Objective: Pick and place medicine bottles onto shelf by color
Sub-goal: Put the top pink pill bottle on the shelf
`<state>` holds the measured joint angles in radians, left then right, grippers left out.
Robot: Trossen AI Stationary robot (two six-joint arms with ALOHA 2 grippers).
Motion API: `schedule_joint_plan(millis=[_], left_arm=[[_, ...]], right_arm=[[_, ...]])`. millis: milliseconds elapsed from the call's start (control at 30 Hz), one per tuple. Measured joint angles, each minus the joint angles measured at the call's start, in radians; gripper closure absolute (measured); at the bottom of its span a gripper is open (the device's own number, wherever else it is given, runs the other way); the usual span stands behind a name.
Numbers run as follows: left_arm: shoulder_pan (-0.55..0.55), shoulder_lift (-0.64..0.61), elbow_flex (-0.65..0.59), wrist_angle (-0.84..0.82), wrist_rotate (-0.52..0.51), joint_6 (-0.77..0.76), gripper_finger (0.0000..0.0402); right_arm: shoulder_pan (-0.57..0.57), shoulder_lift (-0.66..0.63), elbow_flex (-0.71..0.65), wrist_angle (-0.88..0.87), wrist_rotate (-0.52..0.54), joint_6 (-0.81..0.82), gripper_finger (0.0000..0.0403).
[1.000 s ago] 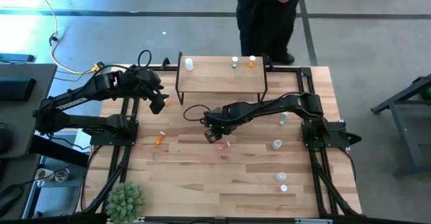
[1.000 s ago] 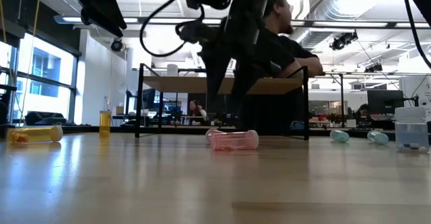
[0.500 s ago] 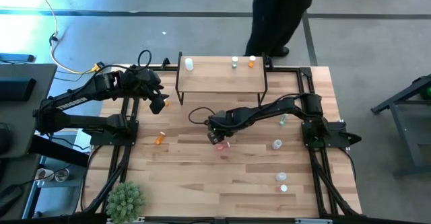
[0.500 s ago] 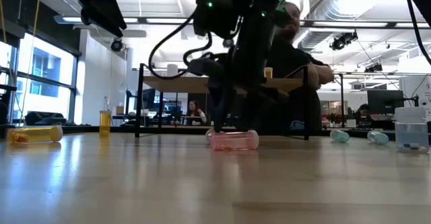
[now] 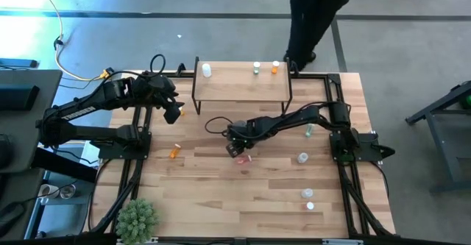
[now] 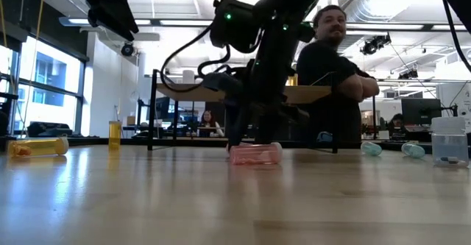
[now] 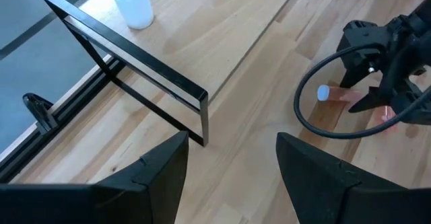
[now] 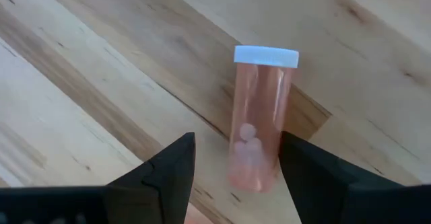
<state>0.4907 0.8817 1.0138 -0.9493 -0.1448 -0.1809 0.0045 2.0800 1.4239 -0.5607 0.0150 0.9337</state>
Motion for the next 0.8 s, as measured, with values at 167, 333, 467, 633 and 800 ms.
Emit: schedule_joint_plan(millis=[167, 333, 467, 633, 800], left_arm=[[0.0, 0.0, 0.0, 0.0, -0.001, 0.0, 0.0186], [0.0, 0.0, 0.0, -0.016, 0.004, 0.0, 0.0186], [0.0, 0.0, 0.0, -0.044, 0.051, 0.001, 0.0186], [0.0, 0.0, 0.004, -0.077, 0.164, 0.004, 0.0186], [0.0, 0.0, 0.049, -0.145, 0.233, 0.064, 0.0186]], right_arm=[[-0.006, 0.0, 0.0, -0.007, -0.023, -0.017, 0.024], [-0.006, 0.002, 0.002, -0.012, -0.029, -0.019, 0.03], [-0.006, 0.002, 0.003, -0.009, -0.044, -0.065, 0.0326], [-0.005, -0.008, 0.003, 0.006, -0.091, -0.15, 0.033], [-0.003, -0.072, 0.003, 0.061, -0.092, -0.21, 0.0328]])
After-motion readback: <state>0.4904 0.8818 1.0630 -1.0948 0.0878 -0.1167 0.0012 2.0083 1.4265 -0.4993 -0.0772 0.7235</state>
